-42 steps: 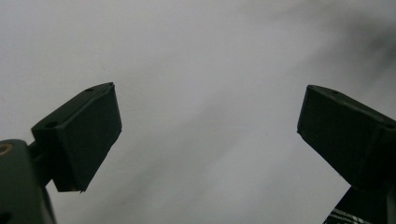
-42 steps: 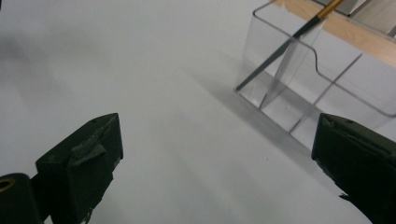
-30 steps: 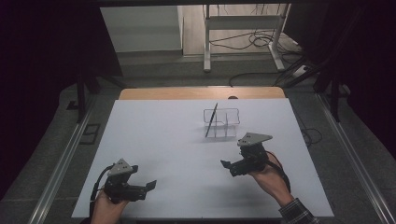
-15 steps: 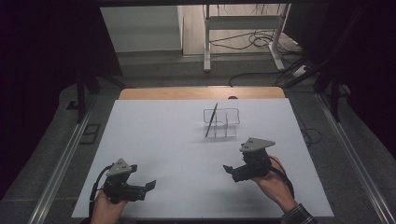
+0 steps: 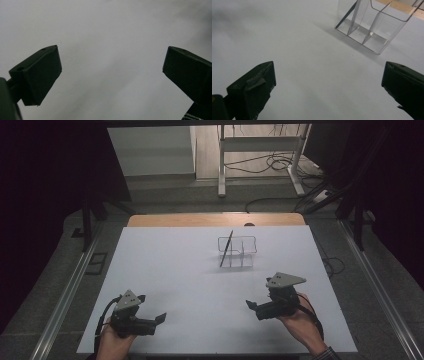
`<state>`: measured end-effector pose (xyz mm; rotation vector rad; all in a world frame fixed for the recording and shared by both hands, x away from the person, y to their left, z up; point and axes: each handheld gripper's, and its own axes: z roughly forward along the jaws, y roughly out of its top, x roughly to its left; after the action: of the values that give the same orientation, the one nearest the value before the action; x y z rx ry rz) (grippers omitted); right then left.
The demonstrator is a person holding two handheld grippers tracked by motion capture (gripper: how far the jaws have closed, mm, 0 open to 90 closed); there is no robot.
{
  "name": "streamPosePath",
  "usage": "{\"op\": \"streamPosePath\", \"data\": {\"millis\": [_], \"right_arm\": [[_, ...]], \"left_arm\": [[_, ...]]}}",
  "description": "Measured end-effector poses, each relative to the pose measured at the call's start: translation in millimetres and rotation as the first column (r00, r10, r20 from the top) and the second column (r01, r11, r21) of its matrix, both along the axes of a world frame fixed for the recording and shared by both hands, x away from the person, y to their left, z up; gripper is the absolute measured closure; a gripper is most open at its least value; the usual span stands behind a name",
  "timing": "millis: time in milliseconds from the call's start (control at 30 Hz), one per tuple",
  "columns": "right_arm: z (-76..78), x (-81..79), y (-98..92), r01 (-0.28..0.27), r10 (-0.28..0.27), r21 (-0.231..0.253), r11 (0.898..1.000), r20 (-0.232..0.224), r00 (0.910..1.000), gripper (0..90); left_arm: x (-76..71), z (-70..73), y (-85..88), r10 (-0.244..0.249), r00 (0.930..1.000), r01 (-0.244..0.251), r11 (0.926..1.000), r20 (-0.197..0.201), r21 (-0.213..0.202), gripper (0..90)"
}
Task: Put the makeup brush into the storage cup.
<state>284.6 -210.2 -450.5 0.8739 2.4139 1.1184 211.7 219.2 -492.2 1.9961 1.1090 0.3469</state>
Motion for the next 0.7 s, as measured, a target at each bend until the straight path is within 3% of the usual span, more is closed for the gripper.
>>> {"op": "streamPosePath", "data": {"millis": [300, 700], "right_arm": [[1.5, -10.2, -10.3, 0.025, -0.025, 0.003, 1.0, 0.01, 0.9996, 0.0], [0.3, -18.5, -25.3, 0.06, -0.06, 0.006, 0.998, 0.014, 0.9981, 0.0]], "left_arm": [[-0.8, -0.1, 1.8, -0.001, 0.9994, 0.001, 0.9998, 0.035, 0.022, 2.2], [-0.9, -0.1, 4.4, 0.003, 0.9995, -0.003, 0.9999, 0.033, 0.012, 2.2]]}}
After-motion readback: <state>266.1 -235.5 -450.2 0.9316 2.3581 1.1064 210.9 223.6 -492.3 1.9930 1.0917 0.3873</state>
